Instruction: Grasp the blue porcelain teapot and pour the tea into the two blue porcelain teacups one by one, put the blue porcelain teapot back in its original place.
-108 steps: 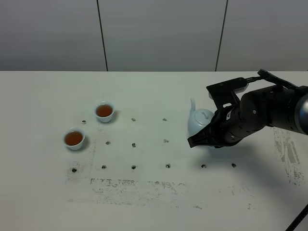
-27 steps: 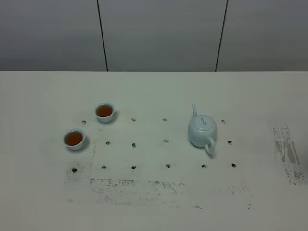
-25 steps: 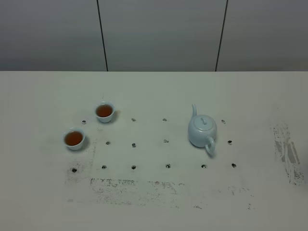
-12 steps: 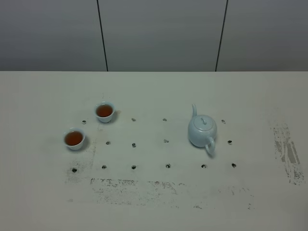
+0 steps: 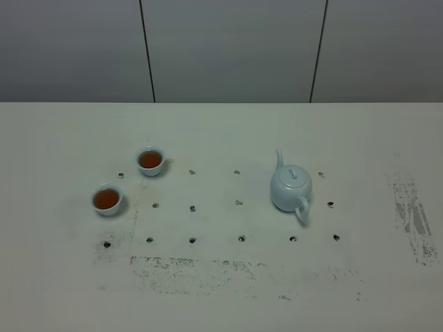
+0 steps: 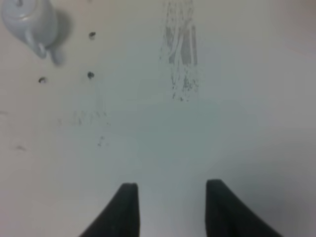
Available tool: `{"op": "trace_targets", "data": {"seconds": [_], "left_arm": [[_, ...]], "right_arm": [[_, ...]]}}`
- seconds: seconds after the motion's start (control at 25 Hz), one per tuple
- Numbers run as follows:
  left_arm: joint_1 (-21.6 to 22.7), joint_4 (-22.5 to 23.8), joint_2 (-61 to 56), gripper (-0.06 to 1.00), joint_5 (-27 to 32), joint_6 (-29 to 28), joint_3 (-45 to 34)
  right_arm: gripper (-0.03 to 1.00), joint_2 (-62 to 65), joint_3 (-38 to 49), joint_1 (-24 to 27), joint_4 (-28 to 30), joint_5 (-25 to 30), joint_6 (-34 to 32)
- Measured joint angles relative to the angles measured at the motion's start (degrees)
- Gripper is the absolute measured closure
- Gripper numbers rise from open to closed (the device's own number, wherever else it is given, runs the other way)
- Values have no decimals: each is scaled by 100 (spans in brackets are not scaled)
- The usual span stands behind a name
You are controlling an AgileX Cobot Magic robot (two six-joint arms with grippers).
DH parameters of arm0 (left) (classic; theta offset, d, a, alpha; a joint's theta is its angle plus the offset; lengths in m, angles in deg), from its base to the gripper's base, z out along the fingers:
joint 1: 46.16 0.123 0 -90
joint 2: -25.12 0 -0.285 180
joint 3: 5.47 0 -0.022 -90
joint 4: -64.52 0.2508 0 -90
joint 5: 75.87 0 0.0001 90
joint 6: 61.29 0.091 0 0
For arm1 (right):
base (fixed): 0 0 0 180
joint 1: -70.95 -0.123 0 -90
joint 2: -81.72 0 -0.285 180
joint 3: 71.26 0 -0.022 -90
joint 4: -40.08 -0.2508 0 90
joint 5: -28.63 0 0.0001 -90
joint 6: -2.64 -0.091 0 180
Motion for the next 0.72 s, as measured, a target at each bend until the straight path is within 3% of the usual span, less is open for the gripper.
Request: {"op": "trace_targets", "data": {"seconds": [0.32,0.52,0.72], "left_arm": [[0,0,0,52,0,0,0],[0,0,0,52,0,0,0],[0,0,0,52,0,0,0]], "right_arm": [[63,1268,1002,0,-61,15,36],[63,1776,1562,0,-142,-477,130],[63,2110,1663,0,-142,-544,140]]}}
